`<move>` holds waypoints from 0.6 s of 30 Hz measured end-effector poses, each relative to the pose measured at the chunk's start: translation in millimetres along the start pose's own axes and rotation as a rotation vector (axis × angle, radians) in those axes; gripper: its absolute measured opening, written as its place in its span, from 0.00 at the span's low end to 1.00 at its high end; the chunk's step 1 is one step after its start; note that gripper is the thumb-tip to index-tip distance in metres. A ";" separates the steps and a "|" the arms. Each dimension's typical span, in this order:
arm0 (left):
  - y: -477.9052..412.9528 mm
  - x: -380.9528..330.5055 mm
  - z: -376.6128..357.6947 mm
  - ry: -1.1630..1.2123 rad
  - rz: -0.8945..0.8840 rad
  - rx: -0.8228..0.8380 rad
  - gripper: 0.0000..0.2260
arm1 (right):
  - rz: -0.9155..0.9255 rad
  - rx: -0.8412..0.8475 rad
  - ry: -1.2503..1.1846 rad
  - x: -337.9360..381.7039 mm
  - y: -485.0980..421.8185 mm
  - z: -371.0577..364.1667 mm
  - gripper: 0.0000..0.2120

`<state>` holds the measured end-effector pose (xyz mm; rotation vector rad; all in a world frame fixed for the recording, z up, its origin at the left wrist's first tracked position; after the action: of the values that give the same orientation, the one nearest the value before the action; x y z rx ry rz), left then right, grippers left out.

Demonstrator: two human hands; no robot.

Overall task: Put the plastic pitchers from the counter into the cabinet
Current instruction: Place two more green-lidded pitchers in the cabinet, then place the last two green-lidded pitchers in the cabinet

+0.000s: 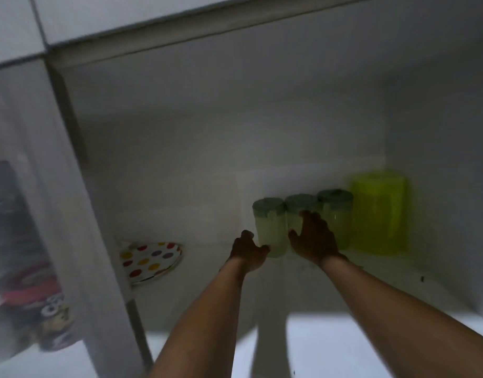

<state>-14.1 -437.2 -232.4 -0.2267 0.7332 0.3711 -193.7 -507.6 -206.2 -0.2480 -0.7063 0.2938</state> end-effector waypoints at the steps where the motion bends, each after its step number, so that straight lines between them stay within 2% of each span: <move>1: 18.9 -1.6 12.1 -0.006 -0.023 -0.015 0.32 | 0.066 0.029 0.030 18.1 17.7 1.2 0.34; 5: 110.4 2.6 64.3 0.034 -0.120 -0.117 0.25 | 0.268 0.036 0.112 90.4 108.2 15.0 0.31; 9: 208.7 31.7 118.0 0.024 -0.164 -0.160 0.20 | 0.364 0.048 0.105 148.4 201.2 19.6 0.26; 14: 323.6 92.1 214.3 -0.037 -0.093 -0.282 0.18 | 0.507 0.106 0.098 245.3 299.0 8.0 0.25; 18: 416.4 156.9 300.9 -0.242 -0.005 -0.414 0.19 | 0.683 0.159 0.052 354.8 374.6 -18.1 0.24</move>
<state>106.9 80.0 -152.8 -0.5630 0.4112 0.5344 7.3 -38.8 -127.3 -0.3398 -0.5253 0.9865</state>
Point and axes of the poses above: each hand's wrist, its own y-axis away from the middle knuckle, its own z-axis out of the back of the hand, x = y × z, the point moved 10 cm from there along -y, towards the middle knuckle, and after that the axes turned 2 degrees about -z, right-handed, at the moved point
